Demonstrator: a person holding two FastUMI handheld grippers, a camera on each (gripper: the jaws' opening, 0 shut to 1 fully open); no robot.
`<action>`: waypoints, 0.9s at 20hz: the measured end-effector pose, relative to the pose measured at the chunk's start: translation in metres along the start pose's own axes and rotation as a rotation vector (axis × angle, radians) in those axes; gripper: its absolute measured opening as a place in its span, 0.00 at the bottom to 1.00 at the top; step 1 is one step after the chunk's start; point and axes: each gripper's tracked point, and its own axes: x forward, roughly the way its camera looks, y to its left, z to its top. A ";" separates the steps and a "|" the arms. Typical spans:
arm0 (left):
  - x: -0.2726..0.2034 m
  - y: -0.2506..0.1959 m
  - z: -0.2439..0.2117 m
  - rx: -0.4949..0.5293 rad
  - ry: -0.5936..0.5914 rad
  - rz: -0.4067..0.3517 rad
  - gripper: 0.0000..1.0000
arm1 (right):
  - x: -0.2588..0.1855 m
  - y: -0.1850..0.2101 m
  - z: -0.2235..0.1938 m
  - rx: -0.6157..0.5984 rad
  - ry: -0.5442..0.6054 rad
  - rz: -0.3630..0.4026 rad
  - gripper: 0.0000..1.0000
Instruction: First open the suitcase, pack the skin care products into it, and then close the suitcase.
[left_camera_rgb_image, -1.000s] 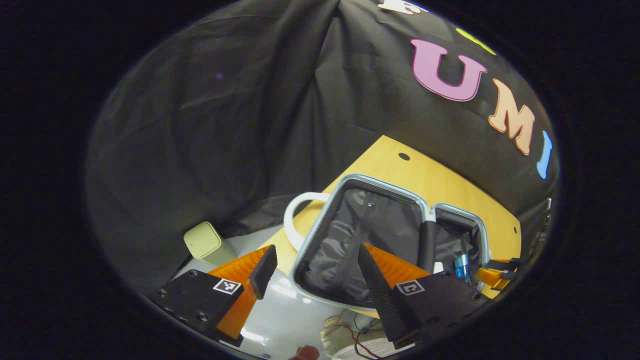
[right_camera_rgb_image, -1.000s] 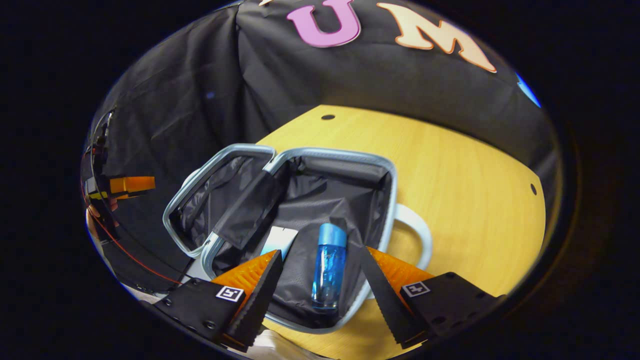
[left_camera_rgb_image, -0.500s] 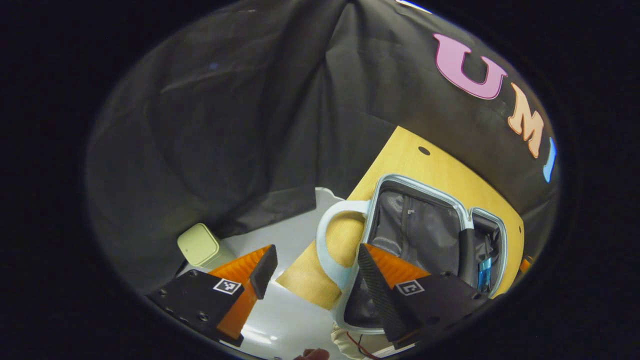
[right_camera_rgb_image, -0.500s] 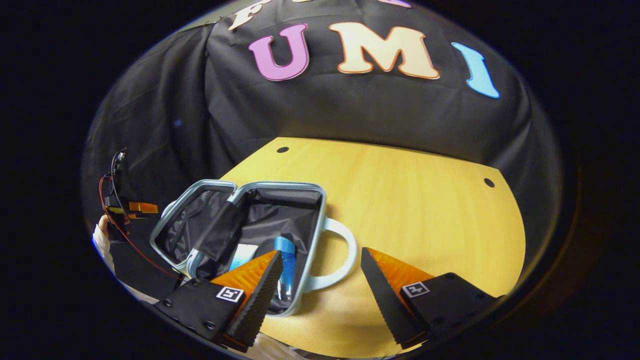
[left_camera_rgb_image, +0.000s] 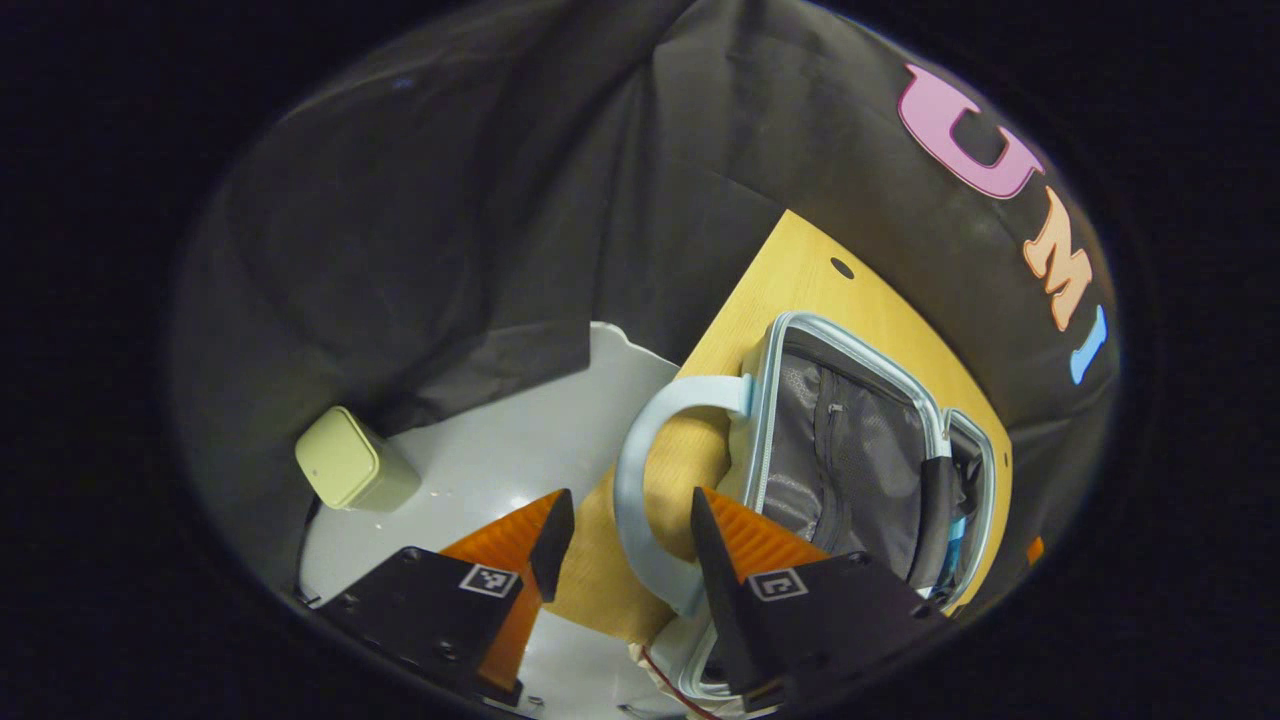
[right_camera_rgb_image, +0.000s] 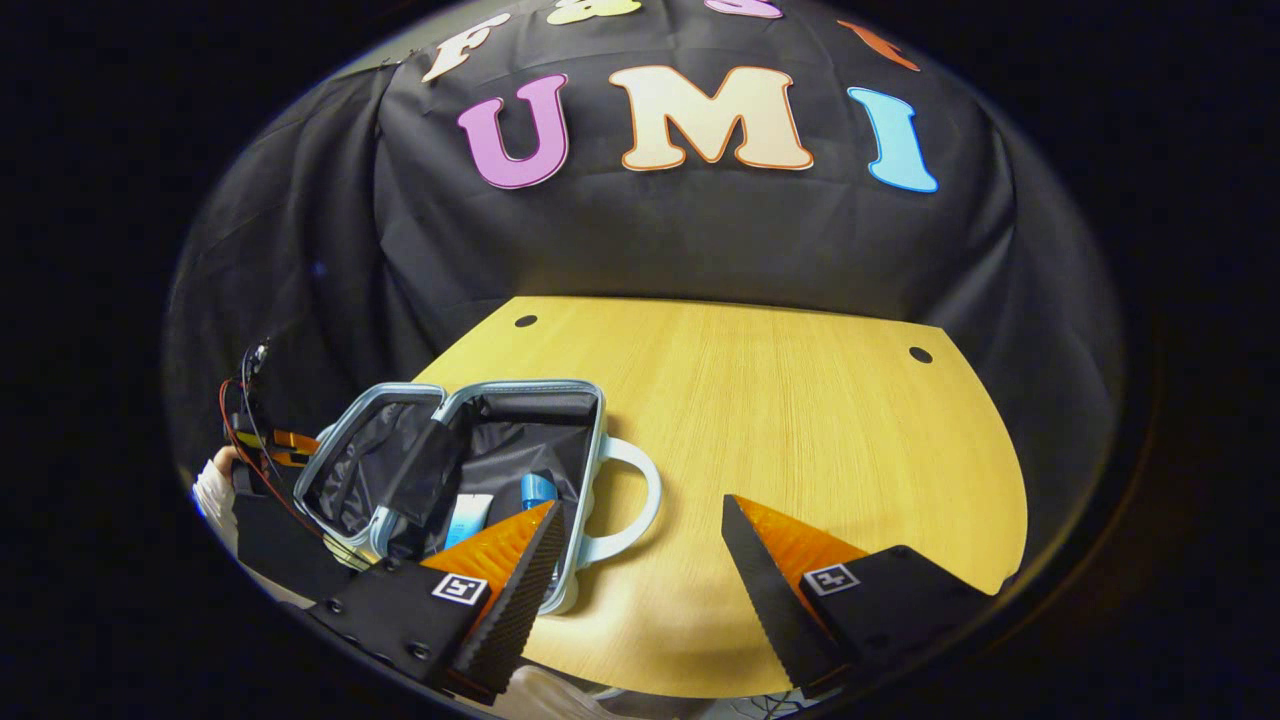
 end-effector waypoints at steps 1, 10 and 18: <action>0.002 0.002 0.000 -0.009 0.007 -0.007 0.59 | -0.001 0.001 -0.004 -0.021 0.008 -0.003 0.98; 0.003 -0.002 -0.006 -0.061 0.069 -0.057 0.11 | 0.000 0.035 -0.030 -0.129 0.061 0.035 0.96; -0.018 -0.018 0.008 -0.120 0.059 -0.122 0.00 | -0.001 0.029 -0.029 -0.054 0.050 0.038 0.99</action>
